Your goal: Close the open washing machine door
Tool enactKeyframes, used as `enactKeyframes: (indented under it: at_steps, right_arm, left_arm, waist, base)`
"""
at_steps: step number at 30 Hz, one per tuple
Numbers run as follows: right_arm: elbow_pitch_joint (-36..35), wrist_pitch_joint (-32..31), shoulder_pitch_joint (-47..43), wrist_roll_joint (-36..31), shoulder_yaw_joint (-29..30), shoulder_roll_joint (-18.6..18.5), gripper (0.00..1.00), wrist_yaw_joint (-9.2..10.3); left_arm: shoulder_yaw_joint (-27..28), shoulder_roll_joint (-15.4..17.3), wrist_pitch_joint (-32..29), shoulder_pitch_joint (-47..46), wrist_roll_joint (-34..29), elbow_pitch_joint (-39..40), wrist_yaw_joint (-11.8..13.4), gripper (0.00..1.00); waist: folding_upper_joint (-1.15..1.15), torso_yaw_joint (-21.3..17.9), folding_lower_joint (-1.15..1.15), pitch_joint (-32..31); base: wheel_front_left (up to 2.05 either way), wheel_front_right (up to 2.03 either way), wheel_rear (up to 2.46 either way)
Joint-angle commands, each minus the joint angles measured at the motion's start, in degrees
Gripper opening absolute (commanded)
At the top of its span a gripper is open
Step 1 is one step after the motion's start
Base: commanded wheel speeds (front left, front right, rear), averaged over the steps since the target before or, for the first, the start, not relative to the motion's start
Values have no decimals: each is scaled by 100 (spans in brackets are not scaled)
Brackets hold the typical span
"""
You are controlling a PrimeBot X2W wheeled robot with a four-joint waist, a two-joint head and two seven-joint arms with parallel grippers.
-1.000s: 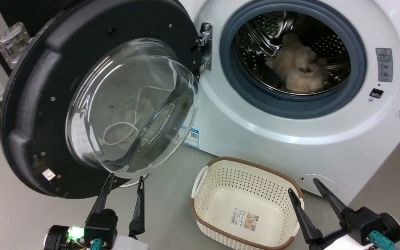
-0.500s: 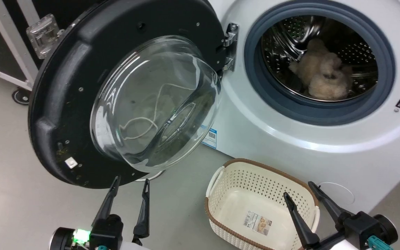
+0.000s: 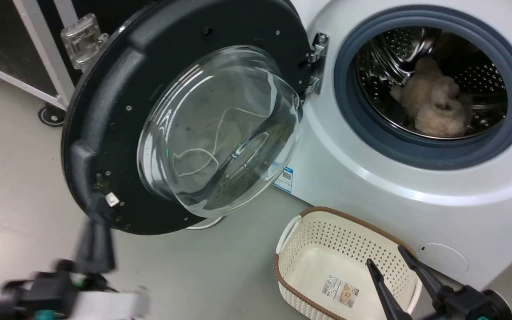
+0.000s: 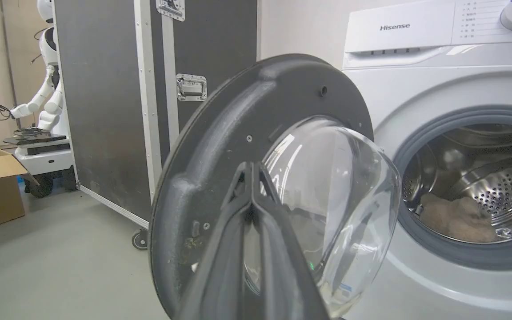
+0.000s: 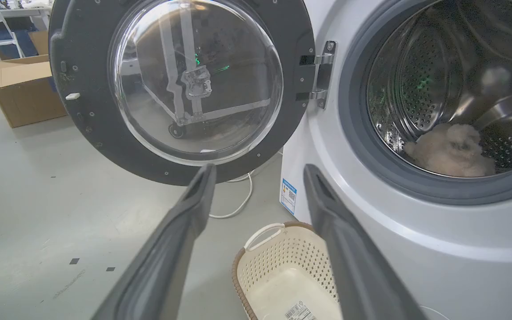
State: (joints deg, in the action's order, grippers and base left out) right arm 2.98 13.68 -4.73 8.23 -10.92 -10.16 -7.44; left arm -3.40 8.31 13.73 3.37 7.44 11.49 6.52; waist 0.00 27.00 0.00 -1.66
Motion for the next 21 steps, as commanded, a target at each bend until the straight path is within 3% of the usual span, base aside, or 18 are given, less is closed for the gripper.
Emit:
enactKeyframes:
  at_steps: [1, 8, 12, 15, 16, 20, 21]
  right_arm:
    - [-33, 65, -157, 61, 34, -22, 100, -4]
    - [-166, 131, -201, 114, -96, -202, 100, -5]
    - [-203, 131, -122, 163, -100, -321, 100, -5]
    - [-236, 131, -67, 198, -103, -413, 100, -5]
    - [-267, 132, -3, 233, -121, -519, 100, -5]
    - [-277, 132, 76, 284, -151, -615, 100, -5]
    - [-282, 132, 123, 320, -178, -655, 100, -5]
  left_arm:
    - [210, 68, 60, -144, 190, 133, -92, 0]
    - [1345, 418, 109, -867, 1360, 100, -496, 0]
    - [1900, 696, -366, -1485, 2232, -277, -620, 0]
    - [2263, 872, -930, -1962, 2976, -782, -619, 0]
    - [2632, 1075, -1257, -2407, 3481, -1300, -521, 0]
    - [2865, 1274, -1688, -2804, 3923, -2081, -415, 0]
    - [3046, 1264, -2248, -3055, 4484, -2675, -295, 0]
  waist:
    - [0, 43, 0, -15]
    - [0, -128, 0, 266]
    - [0, -333, 0, 427]
    - [0, -476, 0, 543]
    - [0, -610, 0, 661]
    - [0, -744, 0, 769]
    - [0, -825, 0, 832]
  base:
    - [0, 0, 0]
    - [0, 0, 0]
    - [0, 0, 0]
    - [0, 0, 0]
    - [0, 0, 0]
    - [0, 0, 0]
    - [0, 0, 0]
